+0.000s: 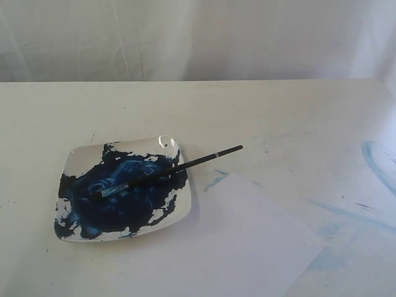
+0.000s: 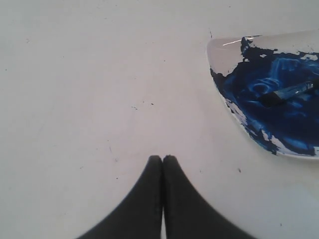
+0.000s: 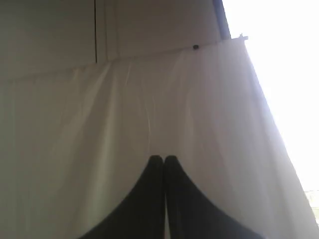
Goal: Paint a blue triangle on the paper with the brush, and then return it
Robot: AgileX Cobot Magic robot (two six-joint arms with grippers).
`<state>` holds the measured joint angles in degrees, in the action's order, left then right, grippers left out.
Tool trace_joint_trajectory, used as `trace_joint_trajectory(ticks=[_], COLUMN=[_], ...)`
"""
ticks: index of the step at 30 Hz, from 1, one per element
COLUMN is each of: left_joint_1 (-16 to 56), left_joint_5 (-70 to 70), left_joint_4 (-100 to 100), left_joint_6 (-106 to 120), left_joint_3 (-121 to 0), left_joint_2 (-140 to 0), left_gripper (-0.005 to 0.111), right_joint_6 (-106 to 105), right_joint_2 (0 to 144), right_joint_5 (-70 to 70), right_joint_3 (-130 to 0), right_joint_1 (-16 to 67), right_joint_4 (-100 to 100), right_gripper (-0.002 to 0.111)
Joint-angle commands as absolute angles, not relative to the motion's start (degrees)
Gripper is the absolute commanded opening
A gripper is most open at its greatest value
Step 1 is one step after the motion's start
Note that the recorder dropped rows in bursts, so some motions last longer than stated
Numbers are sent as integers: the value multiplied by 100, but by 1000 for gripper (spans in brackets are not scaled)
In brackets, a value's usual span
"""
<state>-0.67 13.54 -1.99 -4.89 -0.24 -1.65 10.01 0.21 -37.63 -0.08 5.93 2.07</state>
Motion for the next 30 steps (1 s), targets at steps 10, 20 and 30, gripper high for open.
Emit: trace_joint_trajectory(ticks=[10, 20, 30], left_joint_1=[-44, -44, -44], left_joint_5=[1366, 1366, 1366], left_joint_4=[-250, -250, -250], left_joint_6=[-469, -469, -469], left_joint_3=[0, 0, 0], left_joint_2=[-139, -139, -139], left_gripper=[0, 0, 0], right_joint_6=[4283, 9661, 10537], right_joint_2=[768, 3125, 4908], right_joint_5=[-2546, -4245, -5711], right_joint_3=[-667, -2353, -3091], right_joint_1=[568, 580, 580], right_joint_4=[-1179, 4749, 6208], right_gripper=[0, 0, 0])
